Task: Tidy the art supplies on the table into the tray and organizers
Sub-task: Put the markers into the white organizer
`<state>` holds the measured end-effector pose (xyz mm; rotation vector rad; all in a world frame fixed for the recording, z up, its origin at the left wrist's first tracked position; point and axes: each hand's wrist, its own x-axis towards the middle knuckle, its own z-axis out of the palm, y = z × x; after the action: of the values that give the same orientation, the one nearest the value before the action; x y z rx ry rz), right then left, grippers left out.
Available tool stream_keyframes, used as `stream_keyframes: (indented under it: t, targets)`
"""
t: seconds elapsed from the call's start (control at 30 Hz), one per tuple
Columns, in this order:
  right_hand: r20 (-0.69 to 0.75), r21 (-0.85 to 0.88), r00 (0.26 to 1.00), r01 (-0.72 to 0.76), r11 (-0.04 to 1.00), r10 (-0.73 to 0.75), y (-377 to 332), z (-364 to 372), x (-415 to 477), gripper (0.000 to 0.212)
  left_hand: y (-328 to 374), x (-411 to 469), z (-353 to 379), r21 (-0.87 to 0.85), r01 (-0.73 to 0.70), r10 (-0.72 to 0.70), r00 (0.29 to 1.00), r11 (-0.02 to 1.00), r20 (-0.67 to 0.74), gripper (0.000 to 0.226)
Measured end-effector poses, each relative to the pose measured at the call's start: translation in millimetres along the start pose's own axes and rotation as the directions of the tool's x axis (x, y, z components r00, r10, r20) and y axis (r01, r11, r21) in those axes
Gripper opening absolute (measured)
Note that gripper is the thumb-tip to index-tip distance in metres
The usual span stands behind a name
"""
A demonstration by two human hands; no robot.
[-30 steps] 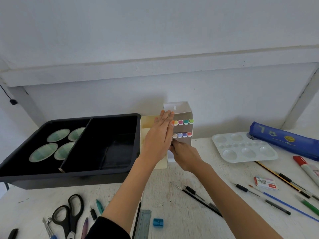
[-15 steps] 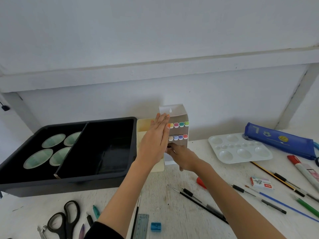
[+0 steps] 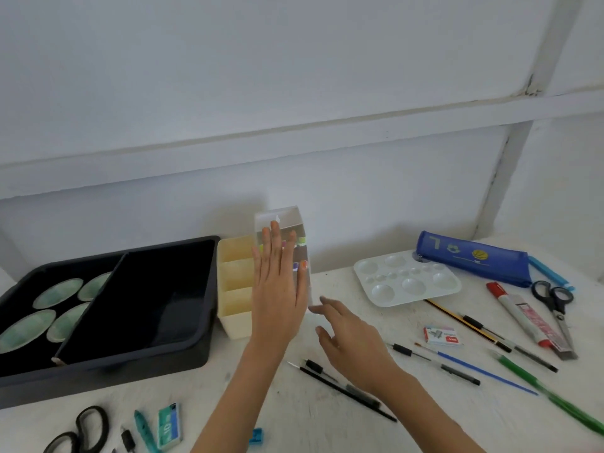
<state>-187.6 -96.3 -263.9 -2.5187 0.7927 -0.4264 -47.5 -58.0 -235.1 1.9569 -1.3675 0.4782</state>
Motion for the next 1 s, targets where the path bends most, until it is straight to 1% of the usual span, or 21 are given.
stream_keyframes:
  t: [0.1, 0.23, 0.3, 0.37, 0.43, 0.47, 0.53, 0.57, 0.63, 0.73, 0.8, 0.9, 1.0]
  targets:
    - [-0.032, 0.011, 0.997, -0.076, 0.997, 0.076, 33, -32, -25, 0.034, 45, -9, 33, -0.127, 0.021, -0.021, 1.000, 0.992, 0.003, 0.052]
    - [-0.077, 0.003, 0.968, -0.239, 0.971, 0.239, 95, -76, -53, 0.026, 107, -21, 86, -0.262, 0.064, -0.043, 0.996, 0.963, 0.082, 0.055]
    - [-0.098, -0.009, 0.947, -0.309, 0.951, 0.307, 129, -96, -68, 0.024, 141, -26, 112, -0.313, 0.070, -0.032, 0.992, 0.947, 0.126, 0.059]
    - [-0.090, 0.016, 0.927, -0.365, 0.931, 0.365, 159, -116, -84, 0.023, 174, -30, 137, -0.353, 0.082, -0.019, 0.984, 0.932, 0.179, 0.058]
    - [-0.083, 0.039, 0.905, -0.415, 0.909, 0.417, 182, -134, -98, 0.023, 202, -33, 161, -0.358, 0.109, -0.019, 0.970, 0.927, 0.244, 0.053]
    - [-0.082, 0.049, 0.891, -0.444, 0.895, 0.446, 196, -144, -107, 0.024, 218, -34, 172, -0.358, 0.127, -0.026, 0.961, 0.925, 0.275, 0.055]
    - [-0.070, 0.082, 0.869, -0.485, 0.871, 0.491, 214, -155, -114, 0.023, 232, -37, 189, -0.341, 0.160, -0.045, 0.946, 0.926, 0.321, 0.058]
    - [-0.059, 0.099, 0.859, -0.502, 0.859, 0.508, 226, -161, -118, 0.023, 240, -40, 200, -0.325, 0.165, -0.048, 0.939, 0.931, 0.341, 0.055]
    - [-0.039, 0.134, 0.840, -0.533, 0.835, 0.542, 250, -171, -122, 0.023, 247, -46, 217, -0.276, 0.179, -0.065, 0.924, 0.944, 0.378, 0.051]
    - [-0.035, 0.227, 0.790, -0.590, 0.775, 0.612, 286, -184, -120, 0.023, 245, -52, 233, -0.228, 0.231, -0.115, 0.896, 0.946, 0.430, 0.053]
    - [-0.083, 0.271, 0.750, -0.616, 0.739, 0.656, 307, -187, -115, 0.023, 242, -51, 239, -0.206, 0.227, -0.115, 0.886, 0.952, 0.449, 0.055]
    - [-0.205, 0.323, 0.680, -0.632, 0.704, 0.704, 334, -188, -102, 0.019, 241, -49, 242, -0.209, 0.206, -0.093, 0.888, 0.956, 0.450, 0.055]
    - [-0.295, 0.329, 0.623, -0.645, 0.689, 0.724, 348, -190, -86, 0.022, 239, -49, 245, -0.195, 0.199, -0.093, 0.888, 0.960, 0.451, 0.055]
